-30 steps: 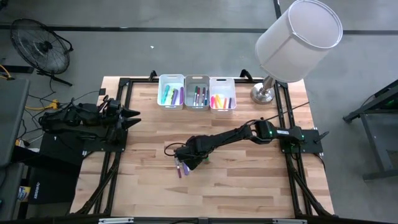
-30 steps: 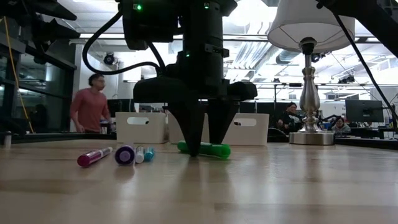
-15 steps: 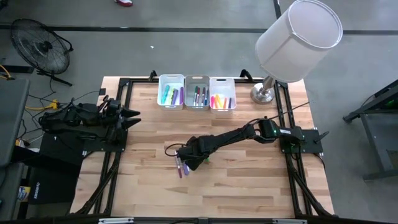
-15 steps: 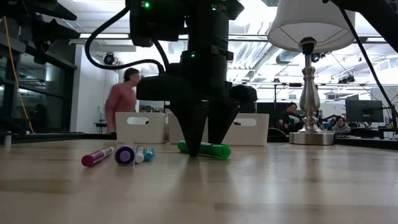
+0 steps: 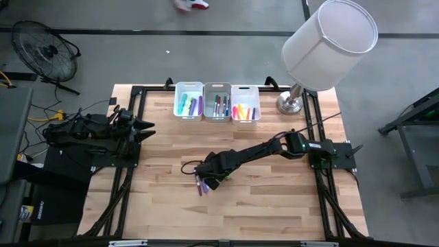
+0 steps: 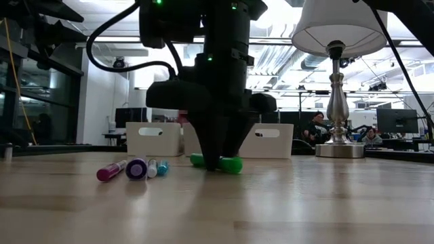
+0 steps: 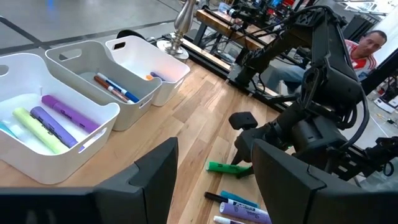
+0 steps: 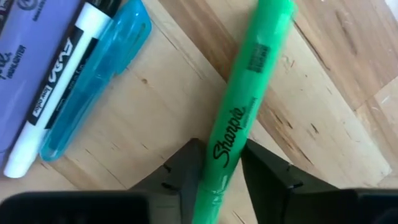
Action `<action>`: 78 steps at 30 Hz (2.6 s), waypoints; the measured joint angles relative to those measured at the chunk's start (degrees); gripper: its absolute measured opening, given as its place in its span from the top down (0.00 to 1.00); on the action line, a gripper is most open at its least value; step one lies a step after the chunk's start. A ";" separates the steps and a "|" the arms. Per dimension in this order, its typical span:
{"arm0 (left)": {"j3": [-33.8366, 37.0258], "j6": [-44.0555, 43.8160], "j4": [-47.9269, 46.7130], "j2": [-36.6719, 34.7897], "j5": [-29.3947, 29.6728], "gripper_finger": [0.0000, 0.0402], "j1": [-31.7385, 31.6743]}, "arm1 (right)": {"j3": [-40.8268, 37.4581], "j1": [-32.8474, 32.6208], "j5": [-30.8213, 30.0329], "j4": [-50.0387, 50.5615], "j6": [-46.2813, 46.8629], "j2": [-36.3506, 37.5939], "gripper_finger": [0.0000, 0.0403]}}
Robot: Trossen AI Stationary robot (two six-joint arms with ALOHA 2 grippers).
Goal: Pick & Place Markers
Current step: Put the green highlighter pen into the left white bin
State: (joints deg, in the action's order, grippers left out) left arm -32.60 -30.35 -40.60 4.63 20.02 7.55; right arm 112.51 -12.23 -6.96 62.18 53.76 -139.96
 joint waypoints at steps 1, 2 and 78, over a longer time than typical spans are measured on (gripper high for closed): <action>0.00 0.02 0.00 -0.01 0.01 0.50 -0.02 | 0.00 0.00 0.02 -0.06 0.00 0.00 0.74; 0.00 0.00 0.00 0.01 0.00 0.50 -0.02 | 0.00 -0.01 0.04 -0.13 0.03 0.00 0.76; 0.00 0.07 6.73 4.77 0.07 0.50 -0.02 | -0.39 1.20 -6.43 3.47 0.13 9.10 0.87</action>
State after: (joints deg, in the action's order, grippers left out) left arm -32.60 -30.28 -33.87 9.40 20.09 7.53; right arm 112.12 -11.03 -13.39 65.65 53.89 -130.86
